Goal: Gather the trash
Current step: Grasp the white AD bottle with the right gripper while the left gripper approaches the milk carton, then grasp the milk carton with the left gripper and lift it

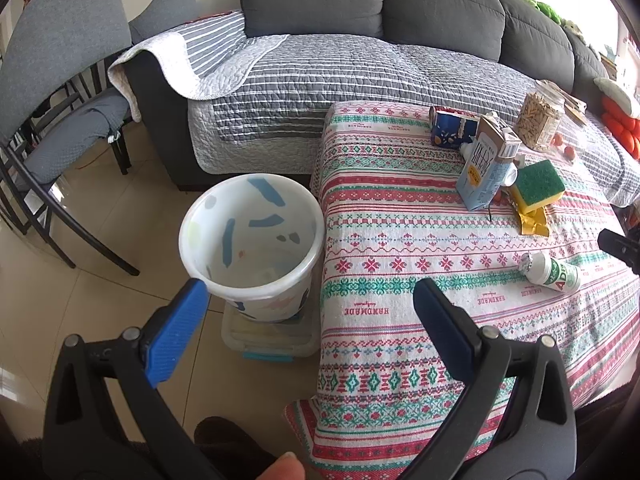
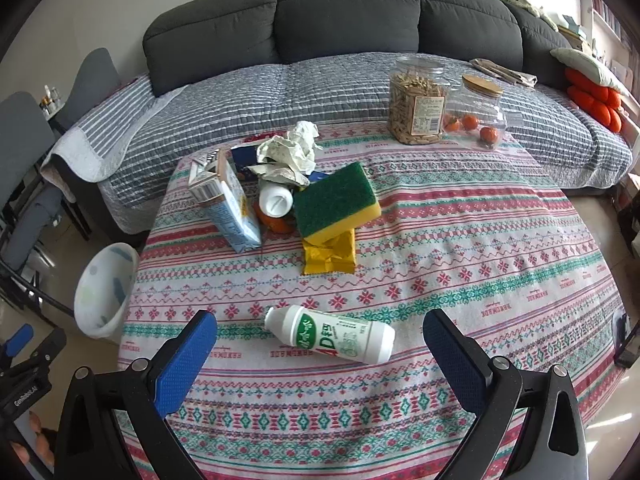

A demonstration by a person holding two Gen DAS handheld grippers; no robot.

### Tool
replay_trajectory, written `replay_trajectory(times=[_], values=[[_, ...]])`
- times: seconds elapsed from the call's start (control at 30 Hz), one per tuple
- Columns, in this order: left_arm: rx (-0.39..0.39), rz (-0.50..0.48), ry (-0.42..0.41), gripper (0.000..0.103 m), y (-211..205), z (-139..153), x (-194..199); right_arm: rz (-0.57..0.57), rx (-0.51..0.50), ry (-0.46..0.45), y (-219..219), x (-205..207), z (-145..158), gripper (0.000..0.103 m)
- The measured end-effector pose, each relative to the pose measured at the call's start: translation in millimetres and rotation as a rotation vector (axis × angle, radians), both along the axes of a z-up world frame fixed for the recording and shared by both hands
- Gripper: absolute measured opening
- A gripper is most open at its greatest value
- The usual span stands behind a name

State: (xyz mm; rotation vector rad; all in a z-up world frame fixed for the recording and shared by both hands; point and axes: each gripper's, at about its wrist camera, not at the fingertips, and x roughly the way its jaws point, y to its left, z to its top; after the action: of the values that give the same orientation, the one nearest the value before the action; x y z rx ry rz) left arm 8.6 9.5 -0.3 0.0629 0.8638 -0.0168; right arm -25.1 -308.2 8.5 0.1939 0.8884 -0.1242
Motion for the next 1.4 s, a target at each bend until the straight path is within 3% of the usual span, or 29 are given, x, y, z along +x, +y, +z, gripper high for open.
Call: replay_trajectory(times=[0.23, 0.6, 0.67, 0.73, 0.77, 0.83, 0.87, 1.07, 1.4], values=[[-0.023, -0.073, 0.055, 0.102, -8.6, -4.2, 15.6, 0.083, -0.036, 0.160, -8.7, 24.8, -25.5, 0.103], [-0.098, -0.189, 0.116, 0.102, -43.9, -8.6, 40.9, 0.309, -0.228, 0.365, 18.2, 53.9, -70.7, 0.098], [-0.099, -0.207, 0.125, 0.102, -53.3, -10.5, 47.0, 0.307, -0.231, 0.382, 14.1, 57.6, -80.6, 0.088], [-0.104, -0.219, 0.131, 0.102, -61.2, -12.8, 52.2, 0.307, -0.224, 0.406, 9.0, 63.1, -90.9, 0.066], [-0.113, -0.226, 0.141, 0.102, -67.3, -15.1, 56.9, 0.302, -0.220, 0.417, 5.5, 65.5, -94.8, 0.062], [-0.134, -0.233, 0.158, 0.102, -75.6, -17.6, 63.9, 0.292, -0.191, 0.423, -2.3, 69.8, -98.9, 0.047], [-0.147, -0.238, 0.163, 0.102, -82.5, -19.3, 68.3, 0.287, -0.150, 0.417, -7.8, 71.0, -98.5, 0.044], [-0.166, -0.288, 0.155, 0.095, -120.2, -24.7, 83.1, 0.244, -0.025, 0.331, -31.6, 72.0, -80.2, 0.038], [-0.171, -0.306, 0.102, 0.073, -161.2, -35.3, 109.4, 0.201, 0.088, 0.209, -65.3, 56.9, -43.3, 0.038]])
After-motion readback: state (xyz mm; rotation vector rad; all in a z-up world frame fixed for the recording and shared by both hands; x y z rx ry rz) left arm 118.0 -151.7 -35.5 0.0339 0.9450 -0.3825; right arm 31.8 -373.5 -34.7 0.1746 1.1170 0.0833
